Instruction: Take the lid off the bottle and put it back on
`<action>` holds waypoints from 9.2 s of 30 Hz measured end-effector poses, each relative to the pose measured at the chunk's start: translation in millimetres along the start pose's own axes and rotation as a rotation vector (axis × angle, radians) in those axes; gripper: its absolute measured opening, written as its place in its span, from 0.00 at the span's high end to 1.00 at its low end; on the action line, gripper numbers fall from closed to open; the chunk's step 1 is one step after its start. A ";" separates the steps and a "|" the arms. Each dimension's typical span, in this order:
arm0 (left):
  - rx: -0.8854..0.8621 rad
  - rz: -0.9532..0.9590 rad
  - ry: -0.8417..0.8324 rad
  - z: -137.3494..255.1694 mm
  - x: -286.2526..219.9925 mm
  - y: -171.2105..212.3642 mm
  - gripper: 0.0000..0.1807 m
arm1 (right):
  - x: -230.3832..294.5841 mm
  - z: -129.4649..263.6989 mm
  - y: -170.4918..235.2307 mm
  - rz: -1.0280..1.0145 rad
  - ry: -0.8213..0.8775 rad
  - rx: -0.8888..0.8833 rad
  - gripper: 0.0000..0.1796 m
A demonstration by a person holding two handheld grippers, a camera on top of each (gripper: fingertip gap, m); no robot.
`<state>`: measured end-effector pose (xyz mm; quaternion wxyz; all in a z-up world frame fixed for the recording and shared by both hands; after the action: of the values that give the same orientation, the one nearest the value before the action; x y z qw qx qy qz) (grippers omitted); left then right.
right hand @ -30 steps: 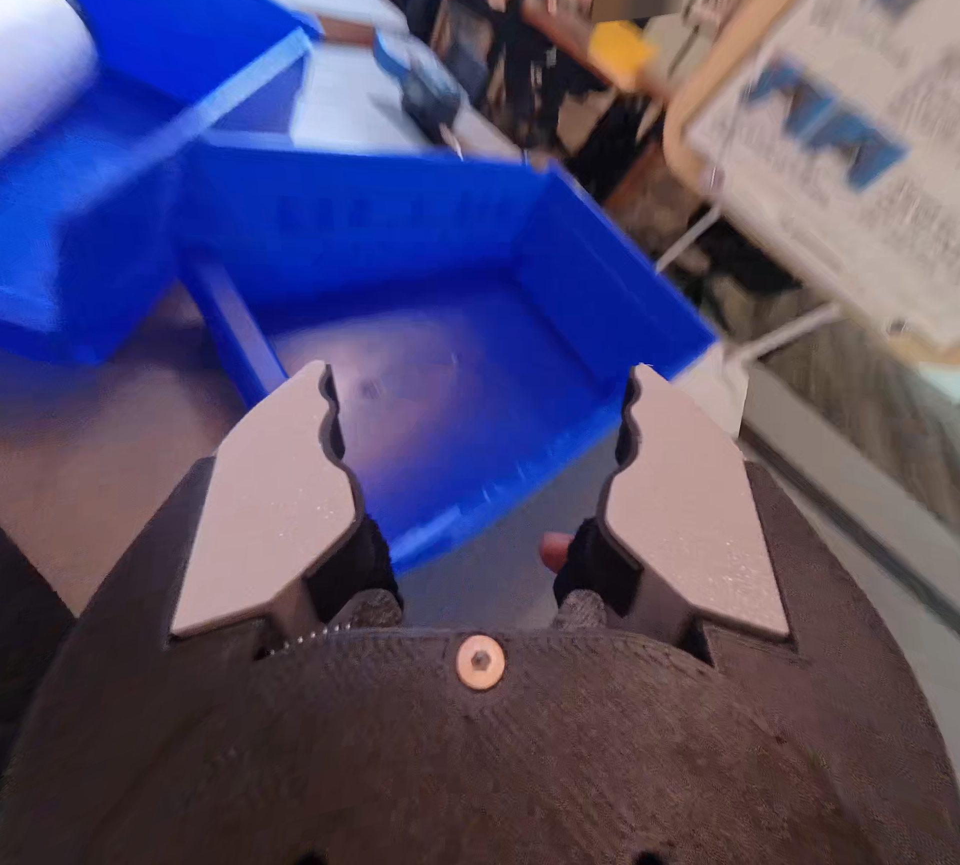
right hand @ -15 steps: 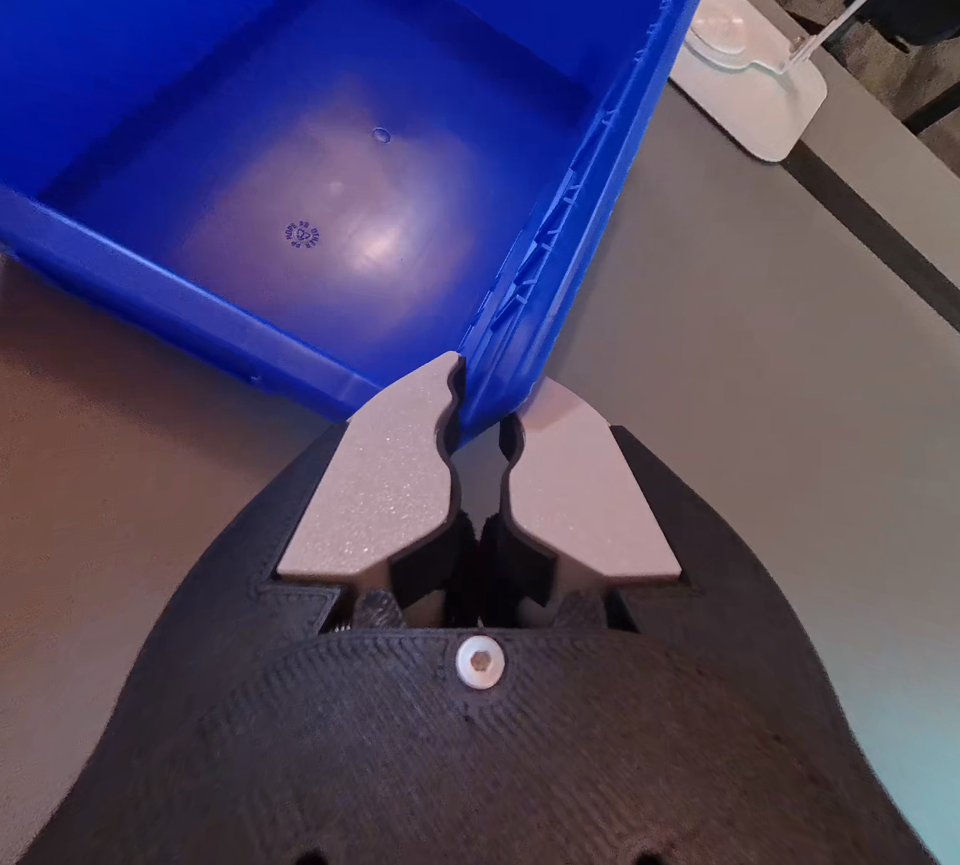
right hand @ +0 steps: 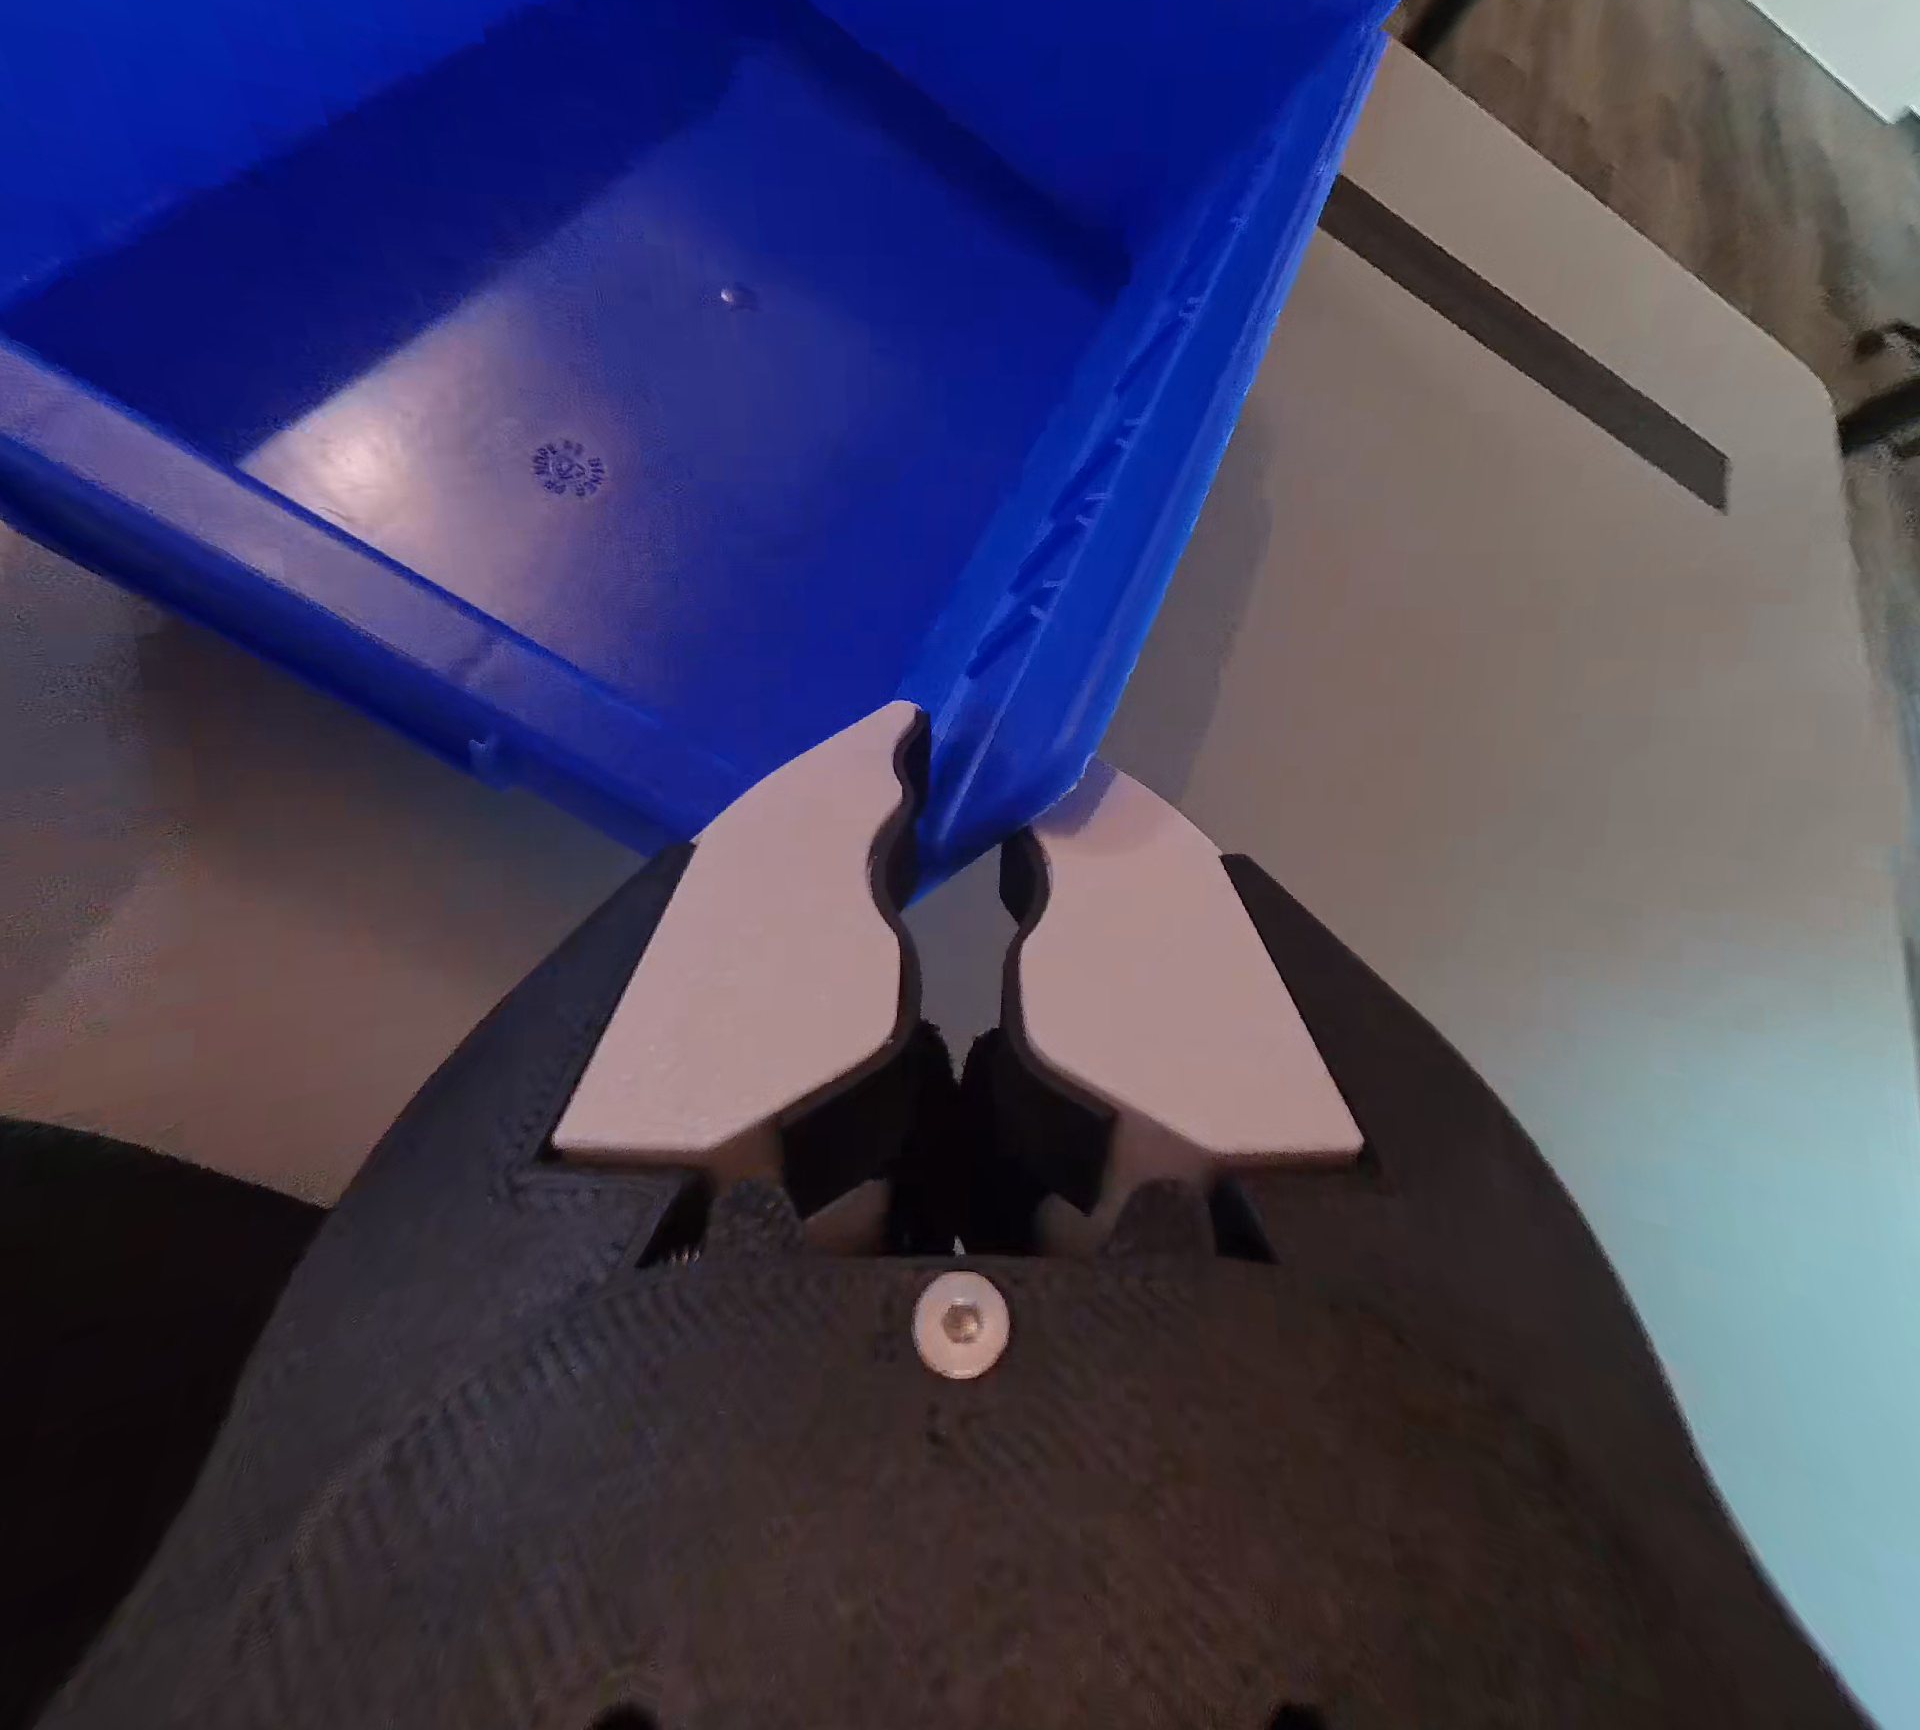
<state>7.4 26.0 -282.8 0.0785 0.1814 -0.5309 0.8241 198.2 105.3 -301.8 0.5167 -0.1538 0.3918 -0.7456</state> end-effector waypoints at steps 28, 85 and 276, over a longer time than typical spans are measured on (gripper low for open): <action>-0.222 0.192 -0.580 112.6 120.8 35.3 0.49 | -1.6 56.5 -30.5 -0.107 -0.146 -0.310 0.55; 0.739 0.242 -0.322 93.2 354.2 184.5 0.53 | 55.4 11.2 -51.7 0.051 -0.041 -0.327 0.55; -0.467 0.236 0.386 106.2 12.4 13.1 0.51 | 176.8 34.1 -149.9 0.175 -1.199 -0.800 0.50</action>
<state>14.6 -76.2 -249.8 0.1213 -0.0640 -0.6984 0.7025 48.3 -42.9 -199.3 0.6045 -0.6815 0.2948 -0.2886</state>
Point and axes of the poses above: each gripper's, where its closed fingertips meet, z back along the fingers, y out of its underside, x = y × z across the jaws, the point moved 5 cm from there along z, back along the fingers, and after that the axes turned 14 degrees about -y, right-handed, at the moved point
